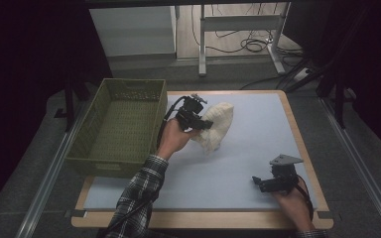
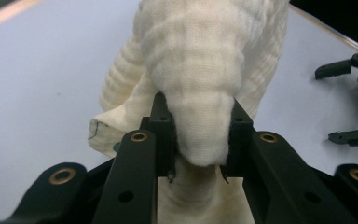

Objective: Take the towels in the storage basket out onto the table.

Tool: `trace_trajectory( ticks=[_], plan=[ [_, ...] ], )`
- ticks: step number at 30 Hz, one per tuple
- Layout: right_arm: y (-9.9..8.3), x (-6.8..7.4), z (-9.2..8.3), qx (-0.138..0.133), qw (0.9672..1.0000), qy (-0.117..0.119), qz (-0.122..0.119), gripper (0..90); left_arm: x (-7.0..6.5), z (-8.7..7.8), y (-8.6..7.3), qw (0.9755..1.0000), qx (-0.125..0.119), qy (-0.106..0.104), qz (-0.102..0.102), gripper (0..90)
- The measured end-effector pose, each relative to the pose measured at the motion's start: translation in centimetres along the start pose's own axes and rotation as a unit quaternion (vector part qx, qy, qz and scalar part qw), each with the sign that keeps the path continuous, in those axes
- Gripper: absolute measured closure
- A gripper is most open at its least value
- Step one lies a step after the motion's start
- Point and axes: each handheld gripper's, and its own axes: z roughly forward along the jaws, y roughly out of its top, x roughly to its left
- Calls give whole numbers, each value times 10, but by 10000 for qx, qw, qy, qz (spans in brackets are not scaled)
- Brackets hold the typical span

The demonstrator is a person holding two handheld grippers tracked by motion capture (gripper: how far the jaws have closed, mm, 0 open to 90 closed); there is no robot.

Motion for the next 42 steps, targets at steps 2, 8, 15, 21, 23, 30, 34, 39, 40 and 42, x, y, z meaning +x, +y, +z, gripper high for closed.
trace_trajectory(
  ticks=[2,8,15,21,23,30,34,39,40,42],
  plan=[
    [0,0,0,1,10000,0,3,27,-3,10,-2,10000,52,-19,43,714],
    [0,0,0,1,10000,7,8,28,-13,44,-8,9997,202,18,168,702],
    [0,0,0,2,10000,9,8,27,-22,70,-17,9990,263,40,368,674],
    [0,0,0,3,10000,7,3,27,-23,86,-23,9989,291,50,358,542],
    [0,0,0,-1,10000,9,4,27,-22,89,-25,9993,220,-14,302,423],
    [0,0,0,-1,10000,13,2,28,-25,72,-24,9995,-108,-92,276,231],
    [0,0,0,3,10000,15,4,28,-25,53,-26,9991,-289,-35,304,204],
    [0,0,0,26,10000,8,-11,25,-24,37,-36,9988,-375,123,273,228],
    [0,0,0,24,10000,6,-14,26,-24,34,-41,9987,-351,174,322,236],
    [1,0,0,29,10000,6,-14,29,-24,33,-44,9987,-345,195,334,246]
  ],
)
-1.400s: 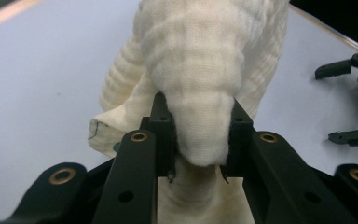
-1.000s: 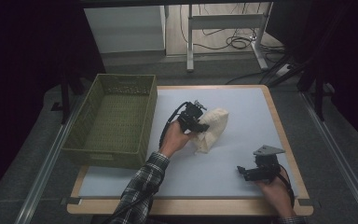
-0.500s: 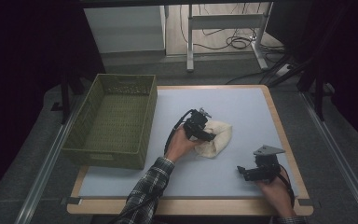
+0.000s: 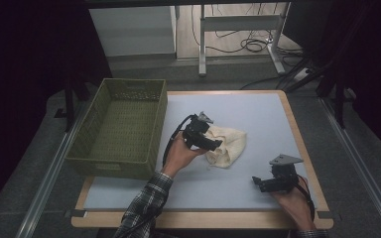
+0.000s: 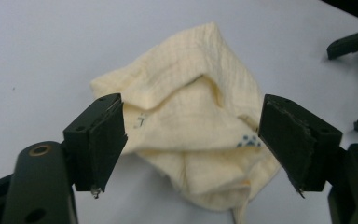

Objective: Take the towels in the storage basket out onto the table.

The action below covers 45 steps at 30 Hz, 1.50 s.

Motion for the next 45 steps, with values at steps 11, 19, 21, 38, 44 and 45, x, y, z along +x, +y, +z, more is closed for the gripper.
trace_trajectory(
  ticks=[11,19,21,38,44,45],
  plan=[
    [18,10,-1,-219,9984,517,37,361,-8,-4,-32,9999,-19,-94,86,347],
    [48,25,9,-372,9947,956,-47,385,-11,5,-36,9998,-58,-113,122,338],
    [57,30,15,-379,9945,973,-65,385,-11,9,-37,9998,-60,-106,130,340],
    [82,42,44,-32,9980,416,-466,882,1,8,-45,9995,-251,155,-149,851],
    [83,17,5,-305,9985,186,-422,882,3,-12,-41,9978,-472,417,-213,856],
    [83,12,-1,-316,9985,94,-434,882,3,-14,-40,9975,-465,483,-227,857]
  ],
)
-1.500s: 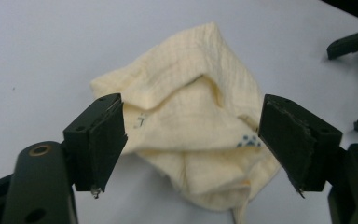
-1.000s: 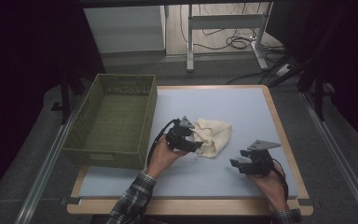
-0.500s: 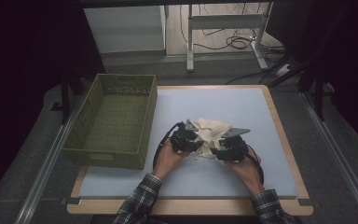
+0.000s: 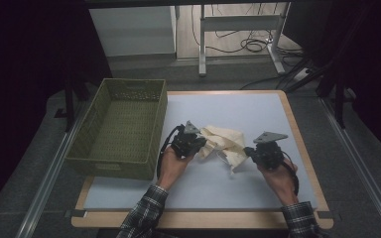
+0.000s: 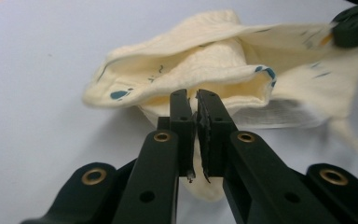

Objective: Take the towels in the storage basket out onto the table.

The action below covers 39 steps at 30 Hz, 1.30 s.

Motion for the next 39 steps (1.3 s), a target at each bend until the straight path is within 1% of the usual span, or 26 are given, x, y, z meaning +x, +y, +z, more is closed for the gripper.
trace_trajectory(
  ticks=[2,3,4,5,6,7,9,10,12,13,14,17,20,21,22,23,24,26,27,28,30,32,34,36,37,39],
  plan=[
    [-2,-13,-9,0,9999,-153,76,881,3,-1,0,9999,24,122,-72,857],
    [-6,-27,-12,44,9993,-301,223,881,5,0,0,9997,65,200,-140,853],
    [-6,-27,-12,44,9993,-301,223,881,7,3,-1,9992,145,305,-235,853],
    [-13,-42,-8,154,9983,-383,406,872,11,6,-2,9987,205,374,-292,839],
    [-13,-42,-8,154,9983,-383,406,872,14,10,-5,9982,246,408,-376,839],
    [-17,-48,-4,242,9979,-361,483,842,18,13,-7,9977,277,414,-466,800],
    [-24,-54,1,368,9969,-376,581,751,22,15,-11,9971,257,392,-600,687],
    [-27,-55,1,364,9970,-346,591,723,22,14,-13,9969,224,400,-642,637],
    [-29,-55,-4,226,9972,-268,655,685,22,9,-15,9969,157,391,-665,574],
    [-30,-53,-10,156,9975,-215,651,661,21,7,-16,9968,121,392,-693,516],
    [-30,-53,-10,156,9975,-215,651,661,20,3,-16,9968,77,373,-705,516],
    [-30,-45,-21,104,9986,-134,507,653,14,-8,-20,9974,-31,272,-663,482],
    [-32,-37,-29,52,9989,10,473,651,6,-14,-26,9984,-2,184,-530,461],
    [-35,-30,-34,35,9990,117,421,650,2,-15,-31,9990,94,159,-399,454],
    [-35,-30,-34,35,9990,117,421,650,2,-15,-31,9990,94,159,-399,454],
    [-39,-24,-38,43,9989,225,412,650,0,-14,-36,9991,137,67,-408,454],
    [-39,-24,-38,43,9989,225,412,650,0,-14,-36,9991,137,67,-408,453],
    [-43,-16,-42,29,9981,439,429,650,-1,-9,-41,9990,217,64,-375,453],
    [-43,-16,-42,29,9981,439,429,650,0,-6,-43,9990,233,31,-375,453],
    [-43,-14,-41,31,9978,509,429,649,1,-2,-45,9989,250,-7,-398,447],
    [-45,-9,-37,48,9971,639,415,640,1,5,-47,9986,311,-15,-433,441],
    [-47,-6,-28,109,9962,750,433,616,0,12,-49,9985,387,12,-396,441],
    [-50,-4,-19,215,9960,780,384,589,-1,19,-50,9983,450,67,-363,444],
    [-54,-2,-9,322,9965,708,293,580,-2,23,-50,9986,412,202,-280,495],
    [-56,-1,-6,381,9970,631,218,589,-1,23,-48,9983,443,293,-242,559],
    [-59,1,0,508,9981,337,-47,694,1,23,-46,9982,463,202,-309,745]
  ],
)
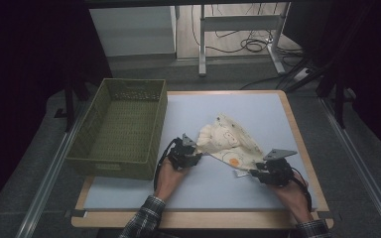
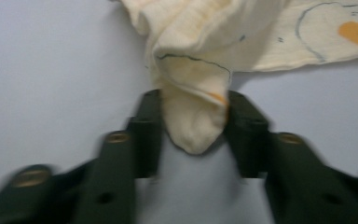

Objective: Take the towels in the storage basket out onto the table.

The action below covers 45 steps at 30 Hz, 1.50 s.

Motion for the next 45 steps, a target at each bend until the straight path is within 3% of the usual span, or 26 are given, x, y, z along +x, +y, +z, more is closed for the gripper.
trace_trajectory(
  ticks=[2,3,7,10,18,22,25,27,28,29,32,36,40,45],
  plan=[
    [-2,0,0,-119,9999,-17,-90,854,2,-2,3,10000,-17,-33,-20,849],
    [-3,0,0,-111,9999,-26,-83,877,3,-5,6,10000,-49,-51,-49,856],
    [-4,-2,-9,-50,9999,-99,-98,888,7,-25,17,9993,-334,-22,-176,854],
    [-10,-12,-30,-204,9996,-210,32,889,10,-42,24,9987,-474,114,-159,849],
    [-28,-37,-62,-209,9980,-483,356,888,16,-49,29,9976,-572,287,-246,853],
    [-38,-48,-70,-241,9966,-519,585,886,27,-49,48,9965,-627,473,-291,853],
    [-38,-49,-68,-232,9967,-454,634,884,42,-36,67,9950,-558,718,-412,849],
    [-37,-48,-63,-225,9969,-413,623,881,50,-23,76,9945,-405,818,-513,782],
    [-36,-46,-59,-213,9971,-383,620,878,53,-16,78,9948,-294,814,-538,618],
    [-36,-46,-59,-213,9971,-383,620,878,52,-11,79,9948,-244,822,-549,618],
    [-37,-46,-56,-204,9973,-374,591,872,44,-6,72,9954,-209,821,-438,502],
    [-39,-48,-57,-218,9972,-382,608,865,32,-12,56,9973,-262,573,-365,475],
    [-42,-48,-58,-253,9968,-358,663,860,17,-17,36,9993,-231,170,-260,482],
    [-43,-47,-56,-249,9970,-346,650,854,-8,-13,17,9992,-200,-341,-24,546]
  ],
)
